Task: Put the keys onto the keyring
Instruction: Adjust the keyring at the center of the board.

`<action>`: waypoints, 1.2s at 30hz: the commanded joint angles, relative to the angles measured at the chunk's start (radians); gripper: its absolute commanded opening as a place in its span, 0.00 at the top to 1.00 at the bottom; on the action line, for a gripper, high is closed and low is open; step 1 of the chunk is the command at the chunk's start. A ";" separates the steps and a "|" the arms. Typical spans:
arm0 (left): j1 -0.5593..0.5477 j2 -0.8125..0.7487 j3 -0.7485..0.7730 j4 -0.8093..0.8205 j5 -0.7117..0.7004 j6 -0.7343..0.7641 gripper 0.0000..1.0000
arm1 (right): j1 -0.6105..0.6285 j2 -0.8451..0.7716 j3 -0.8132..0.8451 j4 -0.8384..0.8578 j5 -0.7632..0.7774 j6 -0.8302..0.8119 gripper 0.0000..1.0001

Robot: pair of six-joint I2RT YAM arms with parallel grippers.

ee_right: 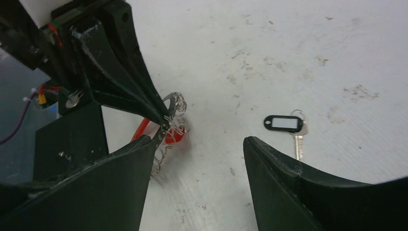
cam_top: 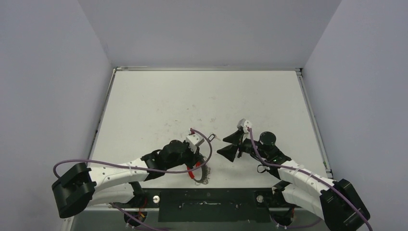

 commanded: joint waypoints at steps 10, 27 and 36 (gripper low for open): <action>0.015 -0.463 -0.290 0.337 0.096 0.121 1.00 | 0.193 0.081 0.088 0.068 -0.062 -0.136 0.45; 0.016 -0.636 -0.398 0.353 0.183 0.200 1.00 | 0.407 0.223 0.243 -0.059 0.049 -0.338 0.51; 0.016 -0.628 -0.396 0.344 0.179 0.207 1.00 | 0.460 0.277 0.298 -0.206 0.084 -0.430 0.98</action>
